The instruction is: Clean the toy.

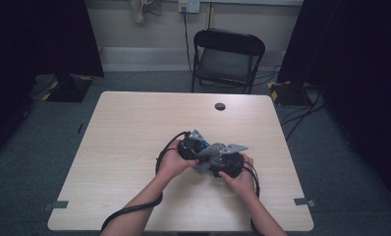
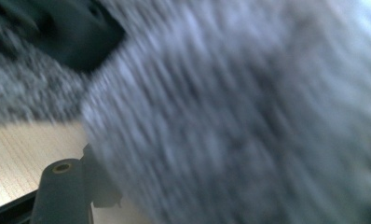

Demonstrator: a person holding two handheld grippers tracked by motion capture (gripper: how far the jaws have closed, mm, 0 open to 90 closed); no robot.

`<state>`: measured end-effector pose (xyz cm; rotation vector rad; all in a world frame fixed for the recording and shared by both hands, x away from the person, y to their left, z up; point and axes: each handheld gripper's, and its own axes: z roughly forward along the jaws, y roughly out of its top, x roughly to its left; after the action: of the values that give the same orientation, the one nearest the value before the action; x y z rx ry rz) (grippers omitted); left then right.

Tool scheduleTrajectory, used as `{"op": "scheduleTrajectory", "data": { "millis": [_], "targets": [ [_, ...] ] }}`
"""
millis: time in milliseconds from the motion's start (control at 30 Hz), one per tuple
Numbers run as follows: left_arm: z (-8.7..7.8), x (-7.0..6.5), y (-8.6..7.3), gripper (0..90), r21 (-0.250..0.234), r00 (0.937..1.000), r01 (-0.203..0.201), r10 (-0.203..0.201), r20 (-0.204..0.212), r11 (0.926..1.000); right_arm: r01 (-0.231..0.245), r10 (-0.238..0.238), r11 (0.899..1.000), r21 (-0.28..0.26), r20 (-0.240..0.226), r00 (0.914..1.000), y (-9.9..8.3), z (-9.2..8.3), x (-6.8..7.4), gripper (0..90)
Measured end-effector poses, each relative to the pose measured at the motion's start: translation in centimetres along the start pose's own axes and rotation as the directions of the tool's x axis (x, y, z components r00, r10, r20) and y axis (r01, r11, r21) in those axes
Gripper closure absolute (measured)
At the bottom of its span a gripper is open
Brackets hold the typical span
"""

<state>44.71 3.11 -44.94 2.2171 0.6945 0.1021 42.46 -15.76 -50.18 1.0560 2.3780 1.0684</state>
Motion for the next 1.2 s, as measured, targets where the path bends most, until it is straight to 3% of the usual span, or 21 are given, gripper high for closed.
{"op": "scheduleTrajectory", "data": {
  "millis": [167,367,633,867,1200],
  "targets": [
    [0.9,0.0,-0.1,69.5,-0.006,0.9996,0.021,-0.021,-0.02,0.9998,0.0,0.0,1.0,0.0,0.0,1.0,0.0,0.0,0.0,25.6],
    [0.8,0.3,0.1,69.6,-0.003,0.9983,0.032,-0.032,-0.048,0.9995,0.0,0.0,1.0,0.0,0.0,1.0,0.0,0.0,0.0,25.6],
    [0.7,1.1,0.3,69.5,-0.021,0.9955,0.087,-0.087,-0.038,0.996,0.0,0.0,1.0,0.0,0.0,1.0,0.0,0.0,0.0,25.6],
    [0.4,1.7,0.6,69.4,-0.003,0.9943,0.086,-0.086,-0.063,0.9963,0.0,0.0,1.0,0.0,-0.001,1.0,0.0,0.0,0.0,25.6],
    [-0.1,3.9,0.6,69.4,-0.012,0.9811,0.137,-0.138,-0.136,0.9904,0.001,-0.001,1.0,0.0,0.0,1.0,0.0,0.0,0.0,25.6]
  ]
}}
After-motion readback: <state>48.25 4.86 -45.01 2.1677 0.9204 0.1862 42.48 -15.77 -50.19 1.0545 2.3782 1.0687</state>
